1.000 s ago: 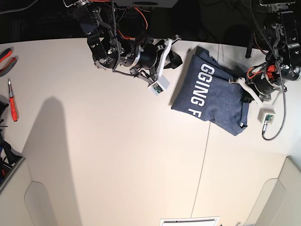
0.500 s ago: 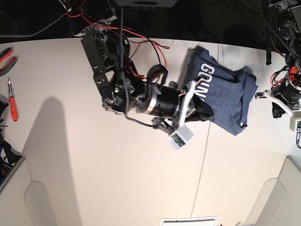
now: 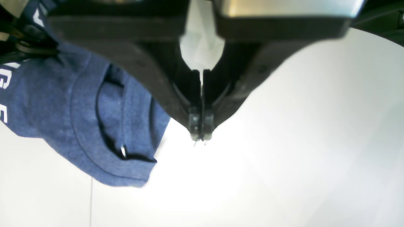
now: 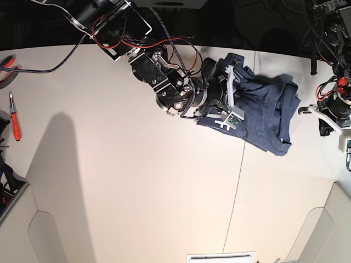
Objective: Layout the t-shirt on the table in an organized manner, then fold the t-shirt properly
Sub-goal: 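Release the left gripper and lift the bundle with the right gripper, then carry the folded shirt with the right gripper to the table edge and release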
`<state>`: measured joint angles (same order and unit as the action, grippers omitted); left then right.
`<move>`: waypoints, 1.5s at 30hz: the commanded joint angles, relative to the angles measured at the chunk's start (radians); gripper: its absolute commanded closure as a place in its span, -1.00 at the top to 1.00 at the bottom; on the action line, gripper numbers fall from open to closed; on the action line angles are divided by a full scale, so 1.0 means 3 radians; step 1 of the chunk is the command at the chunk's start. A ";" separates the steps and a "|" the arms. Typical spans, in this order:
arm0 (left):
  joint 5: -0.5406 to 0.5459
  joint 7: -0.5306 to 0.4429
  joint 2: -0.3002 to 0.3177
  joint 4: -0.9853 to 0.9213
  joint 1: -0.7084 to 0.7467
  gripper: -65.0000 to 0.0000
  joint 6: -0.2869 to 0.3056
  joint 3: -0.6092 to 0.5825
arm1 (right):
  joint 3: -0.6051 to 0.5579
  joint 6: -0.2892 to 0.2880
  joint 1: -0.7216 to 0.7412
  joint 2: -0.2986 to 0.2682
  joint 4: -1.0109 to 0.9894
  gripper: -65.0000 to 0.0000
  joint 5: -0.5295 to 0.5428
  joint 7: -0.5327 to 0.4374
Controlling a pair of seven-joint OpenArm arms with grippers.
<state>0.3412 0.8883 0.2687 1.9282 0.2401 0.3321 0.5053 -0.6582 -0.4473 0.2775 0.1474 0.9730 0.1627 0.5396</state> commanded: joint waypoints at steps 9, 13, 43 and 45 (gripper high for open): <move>0.0048 -0.0094 0.0046 0.0057 -0.0023 -1.00 -0.0023 0.0019 | 0.1012 0.0876 -0.0145 -0.0437 0.0546 -1.00 -0.0629 0.0493; 0.0050 -0.0095 0.0046 0.0056 -0.0023 -1.00 -0.0023 0.0019 | 0.1601 0.0895 -0.0248 -0.0669 0.1026 -1.00 -0.0603 0.0617; 0.0421 -0.0158 0.0027 0.0055 -0.0024 -1.00 0.0046 0.0019 | 0.2424 0.0509 -0.0240 -0.0595 0.2179 -1.00 0.0351 0.0456; 0.0470 -0.0156 0.0027 0.0056 -0.0023 -1.00 0.0094 0.0019 | 0.2424 0.0505 -0.0225 -0.0594 0.2125 -1.00 0.0273 0.0340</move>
<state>0.4709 0.8635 0.2638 1.9278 0.2405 0.3485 0.5053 0.0677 -0.2916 0.1883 -0.0303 1.5955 0.2363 0.6659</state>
